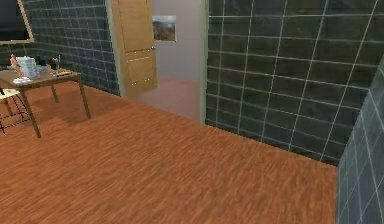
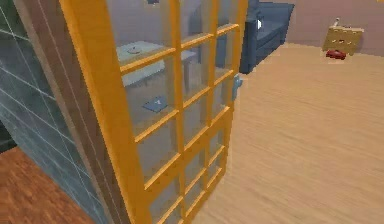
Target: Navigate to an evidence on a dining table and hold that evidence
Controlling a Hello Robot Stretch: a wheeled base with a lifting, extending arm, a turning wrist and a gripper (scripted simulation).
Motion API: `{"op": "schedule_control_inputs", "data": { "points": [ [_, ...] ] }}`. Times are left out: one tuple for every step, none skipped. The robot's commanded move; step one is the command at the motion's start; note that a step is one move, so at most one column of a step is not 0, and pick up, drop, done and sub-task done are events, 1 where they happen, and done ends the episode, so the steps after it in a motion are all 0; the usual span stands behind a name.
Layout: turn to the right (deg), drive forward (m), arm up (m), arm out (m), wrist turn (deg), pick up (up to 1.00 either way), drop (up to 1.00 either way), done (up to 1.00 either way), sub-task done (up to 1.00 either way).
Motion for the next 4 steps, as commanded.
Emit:
{"op": "schedule_control_inputs", "data": {
  "points": [
    [-45.0,0.00,0.00,0.00,0.0,0.00,0.00,0.00,0.00],
    [-3.0,0.00,0.00,0.00,0.0,0.00,0.00,0.00,0.00],
    [0.0,1.00,0.00,0.00,0.0,0.00,0.00,0.00,0.00],
    [0.0,1.00,0.00,0.00,0.0,0.00,0.00,0.00,0.00]
  ]
}}
